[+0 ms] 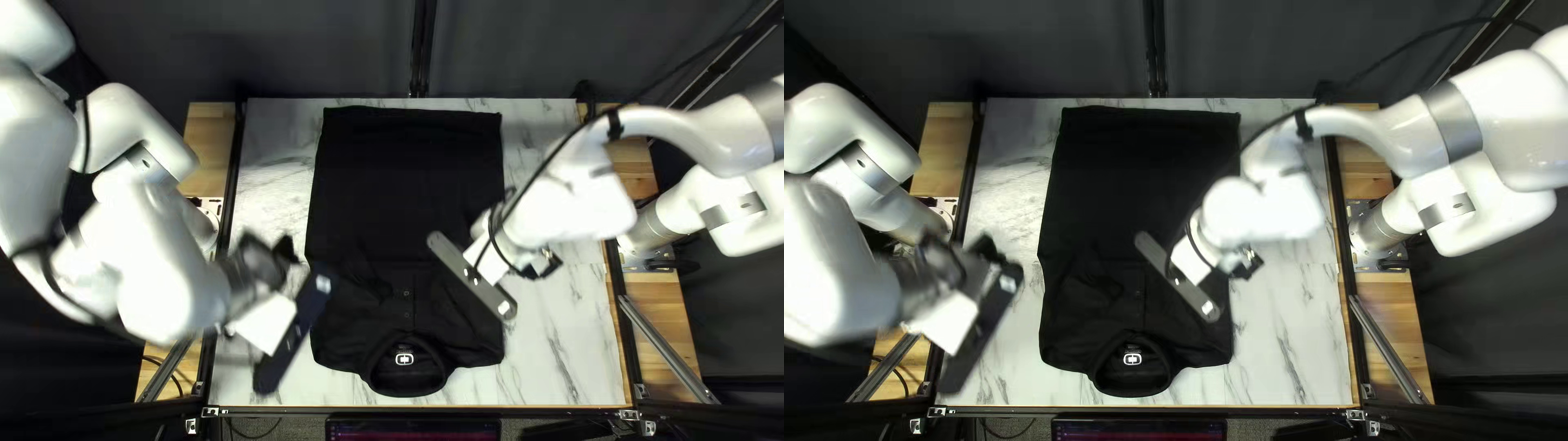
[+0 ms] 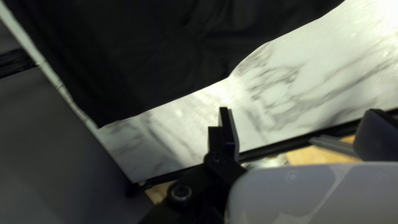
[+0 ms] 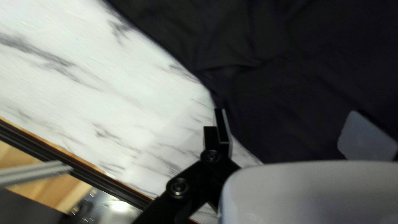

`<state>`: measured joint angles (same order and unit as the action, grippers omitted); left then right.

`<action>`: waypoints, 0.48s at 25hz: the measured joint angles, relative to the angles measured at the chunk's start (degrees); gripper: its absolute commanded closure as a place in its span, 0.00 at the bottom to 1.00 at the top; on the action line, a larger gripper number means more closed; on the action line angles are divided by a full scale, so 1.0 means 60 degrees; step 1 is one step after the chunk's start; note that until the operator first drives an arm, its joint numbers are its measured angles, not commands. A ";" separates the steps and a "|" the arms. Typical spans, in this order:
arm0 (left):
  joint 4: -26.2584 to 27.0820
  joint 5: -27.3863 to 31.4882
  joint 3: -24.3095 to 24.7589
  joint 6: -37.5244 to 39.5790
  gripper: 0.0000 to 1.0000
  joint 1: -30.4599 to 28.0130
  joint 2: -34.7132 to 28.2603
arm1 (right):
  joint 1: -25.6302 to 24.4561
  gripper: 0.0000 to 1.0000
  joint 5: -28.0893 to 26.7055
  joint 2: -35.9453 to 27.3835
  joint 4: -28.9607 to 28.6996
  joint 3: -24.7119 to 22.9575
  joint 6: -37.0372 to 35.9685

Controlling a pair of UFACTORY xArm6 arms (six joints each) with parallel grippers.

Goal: Fold t-shirt

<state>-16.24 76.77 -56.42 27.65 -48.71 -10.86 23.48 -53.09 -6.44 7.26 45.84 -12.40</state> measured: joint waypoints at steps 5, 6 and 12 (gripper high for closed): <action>0.0087 -0.0383 -0.0413 0.0859 0.00 -0.0041 0.1034 | 0.0664 0.00 0.0734 0.0360 0.0268 -0.0217 0.1874; 0.0114 -0.0341 -0.0481 0.0986 0.00 -0.0049 0.1132 | 0.0737 0.00 0.0827 0.0405 0.0316 -0.0230 0.2069; 0.0133 -0.0310 -0.0516 0.1075 0.00 -0.0053 0.1184 | 0.0763 0.00 0.0877 0.0422 0.0342 -0.0235 0.2181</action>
<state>-15.43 74.91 -59.51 34.10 -49.03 -3.76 28.06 -47.83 -3.91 9.32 44.43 0.68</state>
